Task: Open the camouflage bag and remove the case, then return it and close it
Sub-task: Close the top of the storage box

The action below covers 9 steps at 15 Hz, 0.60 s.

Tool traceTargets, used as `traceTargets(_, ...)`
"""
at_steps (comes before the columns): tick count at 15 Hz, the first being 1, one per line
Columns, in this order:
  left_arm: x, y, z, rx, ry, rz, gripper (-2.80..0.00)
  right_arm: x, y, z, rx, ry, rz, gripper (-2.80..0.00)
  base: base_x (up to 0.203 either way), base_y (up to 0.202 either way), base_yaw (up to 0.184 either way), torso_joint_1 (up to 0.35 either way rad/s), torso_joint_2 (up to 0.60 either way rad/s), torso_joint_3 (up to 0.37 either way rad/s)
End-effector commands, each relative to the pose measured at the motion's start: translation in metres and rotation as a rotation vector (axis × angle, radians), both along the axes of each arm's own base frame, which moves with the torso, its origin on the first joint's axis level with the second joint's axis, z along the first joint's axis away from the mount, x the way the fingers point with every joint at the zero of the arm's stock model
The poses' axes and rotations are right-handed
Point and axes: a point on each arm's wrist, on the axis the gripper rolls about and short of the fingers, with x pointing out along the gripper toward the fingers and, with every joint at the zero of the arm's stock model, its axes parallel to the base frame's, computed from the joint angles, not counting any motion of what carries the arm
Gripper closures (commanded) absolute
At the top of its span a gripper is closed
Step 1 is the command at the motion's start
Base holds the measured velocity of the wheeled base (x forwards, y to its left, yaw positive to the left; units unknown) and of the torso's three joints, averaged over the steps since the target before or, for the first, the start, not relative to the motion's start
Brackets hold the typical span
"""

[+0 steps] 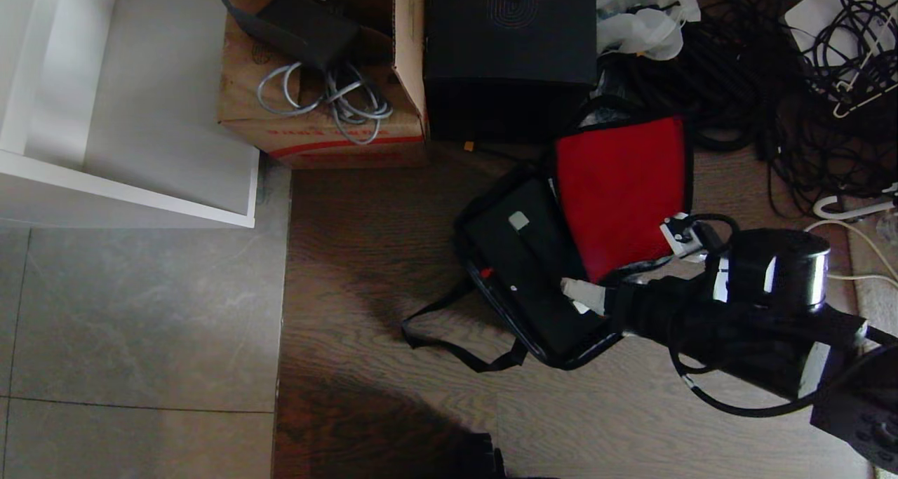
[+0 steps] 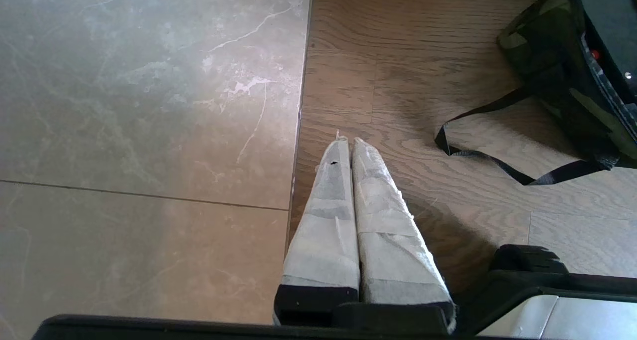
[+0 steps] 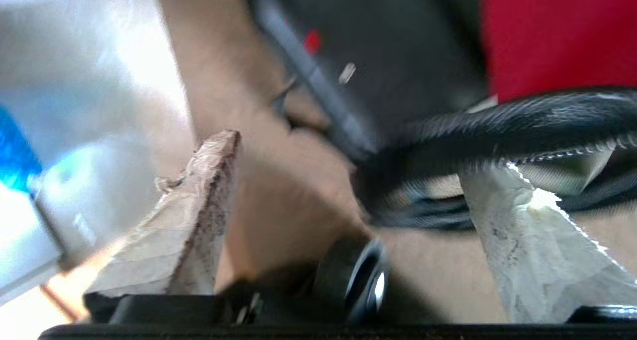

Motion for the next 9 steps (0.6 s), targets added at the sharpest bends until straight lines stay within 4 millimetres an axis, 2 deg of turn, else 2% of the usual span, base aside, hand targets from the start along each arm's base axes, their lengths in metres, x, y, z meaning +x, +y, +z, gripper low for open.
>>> traceTargets(1, 0.001, 0.000, -0.002, -0.001, 0.007, 0.000, 0.00, -0.026, -0.006, 0.015, 0.023, -0.025, 0.030, -2.80, 0.000, 0.000, 0.000, 0.000, 0.00, 0.000)
traceTargets(6, 0.001, 0.000, -0.002, -0.001, 0.007, 0.000, 0.00, -0.054, -0.008, 0.028, 0.114, -0.022, 0.071, -2.80, 0.000, 0.000, 0.000, 0.000, 0.00, 0.000)
traceTargets(9, 0.001, 0.000, -0.002, -0.001, 0.007, 0.000, 0.00, -0.082, -0.022, 0.030, 0.106, 0.000, 0.098, -2.80, 0.000, 0.000, 0.000, 0.000, 0.00, 0.000)
